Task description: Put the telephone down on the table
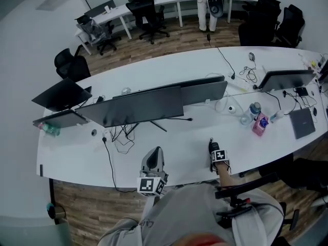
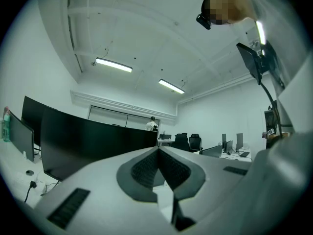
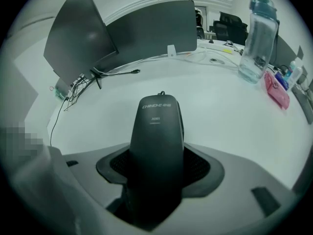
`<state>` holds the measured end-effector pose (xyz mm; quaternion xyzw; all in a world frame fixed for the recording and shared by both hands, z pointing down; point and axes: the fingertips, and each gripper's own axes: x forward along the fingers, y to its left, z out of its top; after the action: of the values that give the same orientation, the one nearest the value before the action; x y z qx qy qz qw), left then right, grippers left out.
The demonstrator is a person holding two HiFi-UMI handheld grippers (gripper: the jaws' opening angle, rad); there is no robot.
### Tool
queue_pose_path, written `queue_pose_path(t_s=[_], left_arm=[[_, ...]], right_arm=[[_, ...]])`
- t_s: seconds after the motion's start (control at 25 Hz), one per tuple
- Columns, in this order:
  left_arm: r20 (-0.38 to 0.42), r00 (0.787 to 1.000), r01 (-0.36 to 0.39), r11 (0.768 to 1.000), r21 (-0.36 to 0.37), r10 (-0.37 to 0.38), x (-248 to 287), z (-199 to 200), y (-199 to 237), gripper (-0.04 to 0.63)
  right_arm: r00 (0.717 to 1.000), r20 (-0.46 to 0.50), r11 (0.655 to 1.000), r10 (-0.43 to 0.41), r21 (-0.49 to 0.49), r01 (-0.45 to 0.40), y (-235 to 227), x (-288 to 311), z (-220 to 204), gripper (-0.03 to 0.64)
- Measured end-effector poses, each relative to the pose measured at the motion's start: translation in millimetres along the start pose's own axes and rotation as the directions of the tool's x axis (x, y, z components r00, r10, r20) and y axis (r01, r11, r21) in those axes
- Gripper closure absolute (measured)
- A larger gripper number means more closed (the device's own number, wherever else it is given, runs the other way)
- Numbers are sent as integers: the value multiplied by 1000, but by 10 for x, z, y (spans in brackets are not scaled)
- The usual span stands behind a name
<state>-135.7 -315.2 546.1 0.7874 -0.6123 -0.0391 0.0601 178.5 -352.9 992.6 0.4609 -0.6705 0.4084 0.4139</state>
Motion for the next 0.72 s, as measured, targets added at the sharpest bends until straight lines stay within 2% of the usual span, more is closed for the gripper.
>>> queue_pose_path(t_s=[0.24, 0.4, 0.48, 0.6, 0.72], left_arm=[[-1, 1000, -23, 999, -23, 23, 50, -28, 43, 584], [-21, 1000, 0, 999, -52, -1, 103, -108, 4, 586], [-30, 999, 8, 998, -61, -10, 106, -145, 8, 584], [-35, 999, 6, 997, -81, -9, 94, -183, 30, 586], [-32, 999, 8, 996, -92, -11, 82, -194, 24, 584]], right_arm=[[1000, 3, 1000, -7, 4, 7, 8, 23, 30, 334], [1000, 9, 1000, 1, -19, -1, 38, 63, 19, 334], [1000, 3, 998, -25, -57, 26, 58, 59, 6, 333], [994, -13, 988, -109, -107, 107, 20, -42, -48, 327], [995, 9, 989, -102, -105, 102, 17, -3, -9, 325]])
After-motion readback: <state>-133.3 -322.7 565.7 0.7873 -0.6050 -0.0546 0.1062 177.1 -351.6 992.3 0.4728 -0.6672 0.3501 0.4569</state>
